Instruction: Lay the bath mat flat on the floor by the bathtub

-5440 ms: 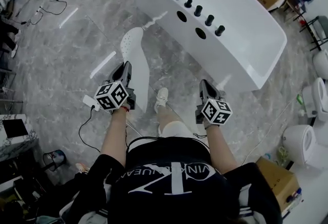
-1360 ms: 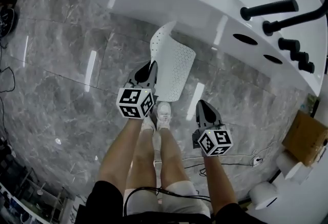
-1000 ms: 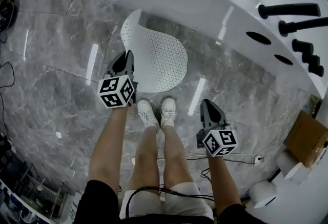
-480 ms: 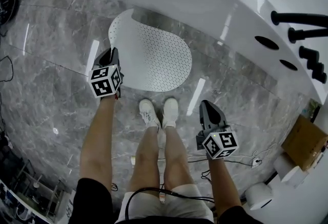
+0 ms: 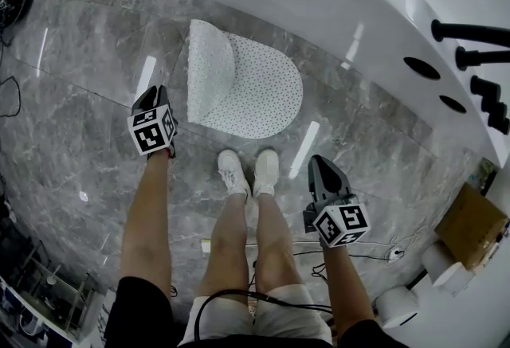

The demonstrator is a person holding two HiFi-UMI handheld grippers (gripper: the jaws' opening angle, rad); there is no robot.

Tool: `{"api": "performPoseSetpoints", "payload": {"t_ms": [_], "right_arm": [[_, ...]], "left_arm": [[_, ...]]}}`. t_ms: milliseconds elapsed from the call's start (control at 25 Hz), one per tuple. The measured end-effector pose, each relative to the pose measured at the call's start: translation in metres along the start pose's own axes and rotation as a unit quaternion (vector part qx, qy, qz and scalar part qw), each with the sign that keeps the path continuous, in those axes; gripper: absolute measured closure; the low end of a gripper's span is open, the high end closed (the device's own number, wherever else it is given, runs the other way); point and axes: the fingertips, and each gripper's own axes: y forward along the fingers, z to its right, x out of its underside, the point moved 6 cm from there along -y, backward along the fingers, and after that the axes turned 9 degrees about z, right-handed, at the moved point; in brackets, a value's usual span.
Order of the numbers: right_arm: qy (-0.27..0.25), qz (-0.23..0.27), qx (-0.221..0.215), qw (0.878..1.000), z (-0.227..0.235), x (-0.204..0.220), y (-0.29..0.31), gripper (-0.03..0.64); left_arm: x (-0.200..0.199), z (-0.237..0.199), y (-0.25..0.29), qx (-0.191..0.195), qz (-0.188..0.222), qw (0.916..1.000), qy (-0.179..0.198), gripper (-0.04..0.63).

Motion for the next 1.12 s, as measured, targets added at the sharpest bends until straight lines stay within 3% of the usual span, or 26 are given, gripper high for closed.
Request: {"api": "performPoseSetpoints", "payload": {"t_ms": [240, 400, 720, 800, 1120], "right_arm": [[-0.009, -0.001, -0.012, 1.000, -0.006, -0.003, 0.002, 0.591], [-0.016, 0.003, -0.021, 1.000, -0.002, 0.006, 0.012, 0.591], [-0.050, 0.005, -0.066, 0.997, 0.028, 0.064, 0.074, 0.591], [-0.050, 0.011, -0.069, 0.996, 0.040, 0.083, 0.088, 0.591], [-0.034, 0.039, -0.060, 0.997, 0.091, 0.144, 0.144, 0.591]], "left_arm": [[0.014, 0.011, -0.007, 0.009, -0.003, 0.9995, -0.029, 0.518], [0.048, 0.033, 0.003, 0.047, -0.007, 0.9978, -0.047, 0.508], [0.118, 0.113, 0.077, 0.181, 0.001, 0.9824, 0.046, 0.336], [0.135, 0.126, 0.100, 0.191, 0.005, 0.9802, 0.053, 0.304], [0.174, 0.155, 0.183, 0.178, 0.027, 0.9779, 0.106, 0.319]]}}
